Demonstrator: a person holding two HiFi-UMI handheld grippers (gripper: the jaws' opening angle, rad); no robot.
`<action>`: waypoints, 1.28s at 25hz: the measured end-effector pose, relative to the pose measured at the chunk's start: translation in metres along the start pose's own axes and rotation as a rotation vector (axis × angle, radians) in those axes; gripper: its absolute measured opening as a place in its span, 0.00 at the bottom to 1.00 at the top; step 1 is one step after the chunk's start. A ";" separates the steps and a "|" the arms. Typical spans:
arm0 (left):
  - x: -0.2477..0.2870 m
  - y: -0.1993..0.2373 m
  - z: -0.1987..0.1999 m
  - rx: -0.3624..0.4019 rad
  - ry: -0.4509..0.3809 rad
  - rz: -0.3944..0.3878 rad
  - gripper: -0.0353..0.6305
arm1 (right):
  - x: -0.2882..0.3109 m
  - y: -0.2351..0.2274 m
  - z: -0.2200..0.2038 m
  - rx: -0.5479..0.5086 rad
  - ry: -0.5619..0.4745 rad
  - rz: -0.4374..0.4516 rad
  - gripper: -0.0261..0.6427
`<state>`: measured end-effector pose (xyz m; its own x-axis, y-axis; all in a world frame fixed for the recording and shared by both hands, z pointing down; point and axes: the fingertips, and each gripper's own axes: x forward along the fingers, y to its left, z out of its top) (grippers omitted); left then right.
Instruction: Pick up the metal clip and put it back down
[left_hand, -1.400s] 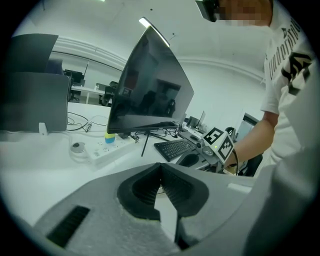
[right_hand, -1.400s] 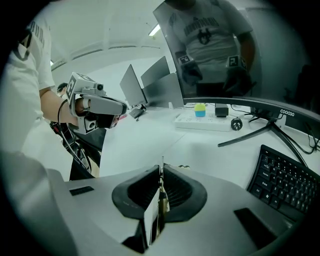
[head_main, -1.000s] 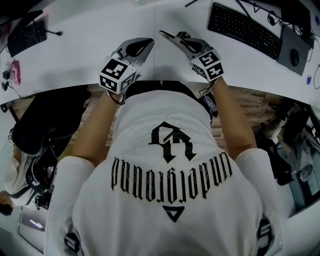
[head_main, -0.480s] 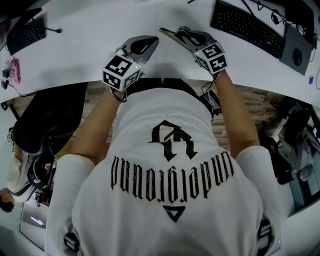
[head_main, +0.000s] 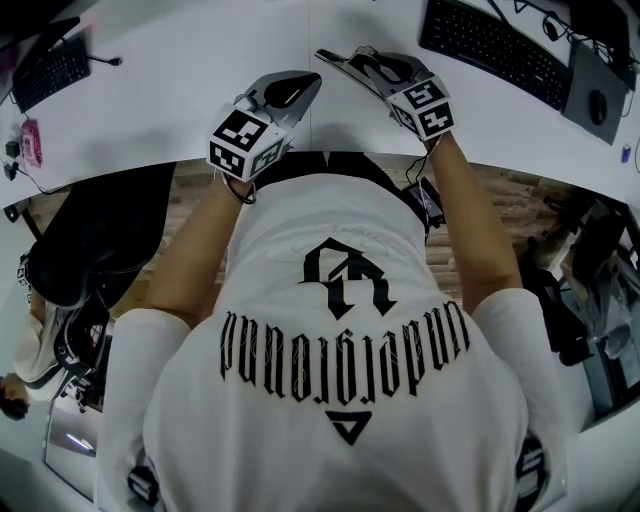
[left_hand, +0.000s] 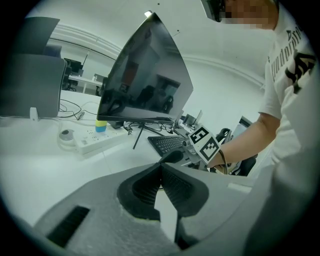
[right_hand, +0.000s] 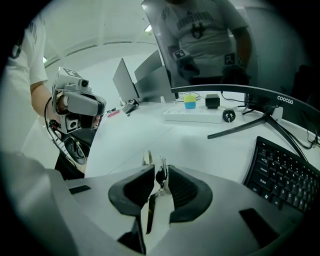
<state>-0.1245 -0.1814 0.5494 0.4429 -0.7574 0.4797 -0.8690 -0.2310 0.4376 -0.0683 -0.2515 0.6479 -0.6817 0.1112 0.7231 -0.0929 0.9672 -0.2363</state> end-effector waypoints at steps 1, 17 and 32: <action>0.000 -0.001 0.000 0.002 0.002 -0.002 0.07 | -0.001 0.000 0.001 0.002 -0.008 0.000 0.14; -0.012 -0.042 0.012 0.040 -0.064 0.046 0.07 | -0.060 0.016 0.022 -0.065 -0.119 -0.060 0.17; -0.055 -0.136 0.051 0.112 -0.278 0.193 0.07 | -0.204 0.105 0.057 -0.225 -0.364 -0.033 0.17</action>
<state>-0.0420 -0.1389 0.4246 0.2044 -0.9272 0.3138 -0.9565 -0.1211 0.2653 0.0199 -0.1853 0.4390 -0.8965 0.0305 0.4421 0.0141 0.9991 -0.0403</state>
